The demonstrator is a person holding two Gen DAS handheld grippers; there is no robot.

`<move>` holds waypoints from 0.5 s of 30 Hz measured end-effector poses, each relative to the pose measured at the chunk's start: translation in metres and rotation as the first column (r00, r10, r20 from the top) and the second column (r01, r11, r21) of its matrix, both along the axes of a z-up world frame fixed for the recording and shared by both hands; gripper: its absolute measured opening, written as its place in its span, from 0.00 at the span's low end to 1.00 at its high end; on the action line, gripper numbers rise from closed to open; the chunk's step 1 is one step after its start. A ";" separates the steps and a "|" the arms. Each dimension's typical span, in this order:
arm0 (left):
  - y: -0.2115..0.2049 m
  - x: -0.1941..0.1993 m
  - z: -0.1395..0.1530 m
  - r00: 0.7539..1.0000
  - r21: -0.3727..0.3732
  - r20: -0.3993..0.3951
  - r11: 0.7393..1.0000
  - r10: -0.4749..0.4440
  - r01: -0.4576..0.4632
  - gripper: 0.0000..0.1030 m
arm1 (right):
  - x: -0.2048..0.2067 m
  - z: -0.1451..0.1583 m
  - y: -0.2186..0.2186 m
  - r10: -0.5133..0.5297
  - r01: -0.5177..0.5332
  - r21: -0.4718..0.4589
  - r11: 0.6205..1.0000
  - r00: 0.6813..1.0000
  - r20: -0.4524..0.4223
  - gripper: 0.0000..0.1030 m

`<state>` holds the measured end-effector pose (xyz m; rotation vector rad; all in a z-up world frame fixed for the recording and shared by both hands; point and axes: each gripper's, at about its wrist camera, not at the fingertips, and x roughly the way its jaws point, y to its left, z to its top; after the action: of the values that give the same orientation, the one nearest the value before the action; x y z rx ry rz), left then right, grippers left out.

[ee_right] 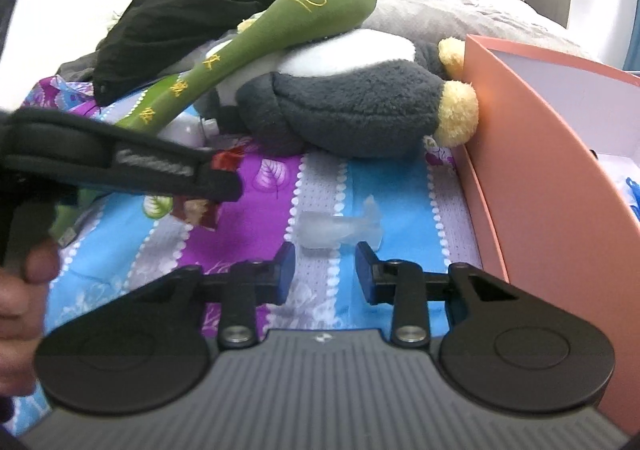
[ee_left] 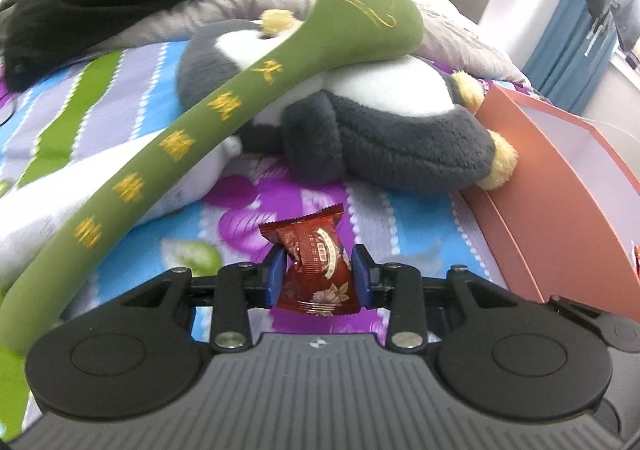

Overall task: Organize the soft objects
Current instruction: 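Close left gripper on the brown candy wrapper while right grips the clear plastic piece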

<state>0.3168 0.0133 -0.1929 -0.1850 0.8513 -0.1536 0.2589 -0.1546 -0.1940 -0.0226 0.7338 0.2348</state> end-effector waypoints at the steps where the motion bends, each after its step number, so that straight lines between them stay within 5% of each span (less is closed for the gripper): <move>1: 0.002 -0.005 0.001 1.000 -0.001 -0.001 1.000 0.008 -0.008 0.40 | -0.002 0.001 -0.001 -0.007 0.007 0.000 1.000 1.000 0.003 0.35; 6: 0.016 -0.029 0.002 0.999 -0.008 -0.008 0.999 0.051 -0.051 0.40 | -0.001 -0.002 -0.004 -0.020 0.020 0.026 0.999 1.000 -0.011 0.38; 10: 0.024 -0.040 -0.002 0.997 -0.008 -0.018 0.997 0.076 -0.076 0.40 | 0.006 -0.004 -0.002 -0.021 0.021 0.044 0.999 1.000 -0.003 0.59; 15: 0.026 -0.041 -0.010 0.996 -0.007 -0.032 0.996 0.084 -0.085 0.40 | 0.027 -0.018 0.004 -0.025 0.025 0.000 1.000 1.000 -0.013 0.61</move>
<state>0.2759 0.0392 -0.2033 -0.2315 0.8732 -0.0752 0.2858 -0.1508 -0.2116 -0.0122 0.7469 0.2114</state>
